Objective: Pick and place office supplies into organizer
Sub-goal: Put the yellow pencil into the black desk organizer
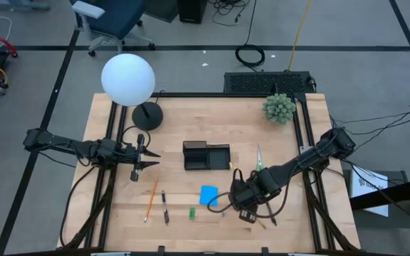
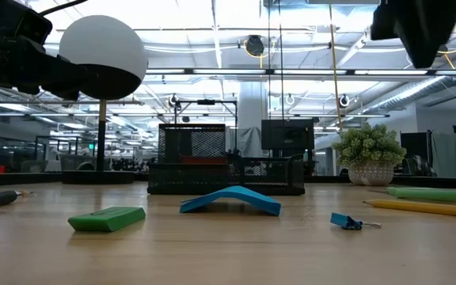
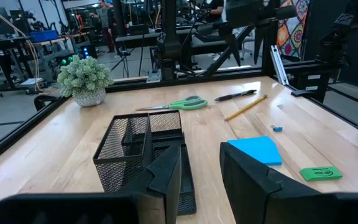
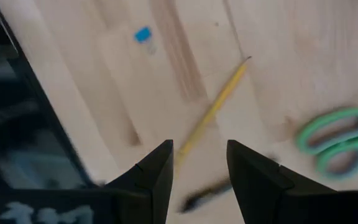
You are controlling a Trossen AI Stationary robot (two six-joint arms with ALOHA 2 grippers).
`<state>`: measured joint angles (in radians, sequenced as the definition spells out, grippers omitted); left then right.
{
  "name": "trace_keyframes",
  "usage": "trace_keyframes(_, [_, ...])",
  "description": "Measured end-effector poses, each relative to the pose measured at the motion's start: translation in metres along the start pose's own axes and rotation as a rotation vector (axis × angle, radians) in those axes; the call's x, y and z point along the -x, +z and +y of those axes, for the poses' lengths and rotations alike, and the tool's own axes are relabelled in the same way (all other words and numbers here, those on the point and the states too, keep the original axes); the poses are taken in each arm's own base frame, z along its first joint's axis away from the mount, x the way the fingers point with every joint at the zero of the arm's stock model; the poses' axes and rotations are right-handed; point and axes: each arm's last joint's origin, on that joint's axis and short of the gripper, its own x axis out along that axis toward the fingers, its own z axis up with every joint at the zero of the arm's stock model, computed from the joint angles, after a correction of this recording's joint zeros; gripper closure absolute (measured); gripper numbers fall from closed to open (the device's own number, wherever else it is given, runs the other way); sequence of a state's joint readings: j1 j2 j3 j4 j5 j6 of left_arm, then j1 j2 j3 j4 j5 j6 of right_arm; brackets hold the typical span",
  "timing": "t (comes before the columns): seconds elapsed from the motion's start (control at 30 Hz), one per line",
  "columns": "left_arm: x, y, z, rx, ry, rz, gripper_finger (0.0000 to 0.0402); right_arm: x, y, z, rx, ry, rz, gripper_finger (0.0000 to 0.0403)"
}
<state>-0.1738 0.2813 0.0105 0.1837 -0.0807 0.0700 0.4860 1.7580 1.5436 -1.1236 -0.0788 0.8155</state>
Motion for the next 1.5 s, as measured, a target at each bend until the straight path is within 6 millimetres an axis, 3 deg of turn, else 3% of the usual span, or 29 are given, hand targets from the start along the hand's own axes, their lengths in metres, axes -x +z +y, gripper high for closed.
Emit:
trace_keyframes(0.17, [0.0, 0.0, 0.0, 0.0, 0.0, 0.0, 0.0286, 0.0, -0.001, 0.003, 0.1, -0.007, -0.022, 0.0264])
trace_keyframes(0.43, [0.0, 0.0, 0.0, 0.0, 0.0, 0.0, 0.0286, -0.008, -0.004, 0.001, -0.224, -0.033, -0.043, 0.0264])
trace_keyframes(0.77, [0.0, 0.0, 0.0, 0.0, 0.0, 0.0, 0.0286, -0.032, 0.005, -0.011, -0.443, -0.022, -0.043, 0.0264])
trace_keyframes(1.03, [0.0, 0.0, 0.0, 0.0, 0.0, 0.0, 0.0286, -0.07, 0.027, -0.007, -0.488, 0.023, 0.007, 0.0264])
trace_keyframes(1.5, [0.0, 0.0, 0.0, 0.0, 0.0, 0.0, 0.0286, -0.065, 0.025, -0.019, -0.504, -0.138, 0.009, 0.0264])
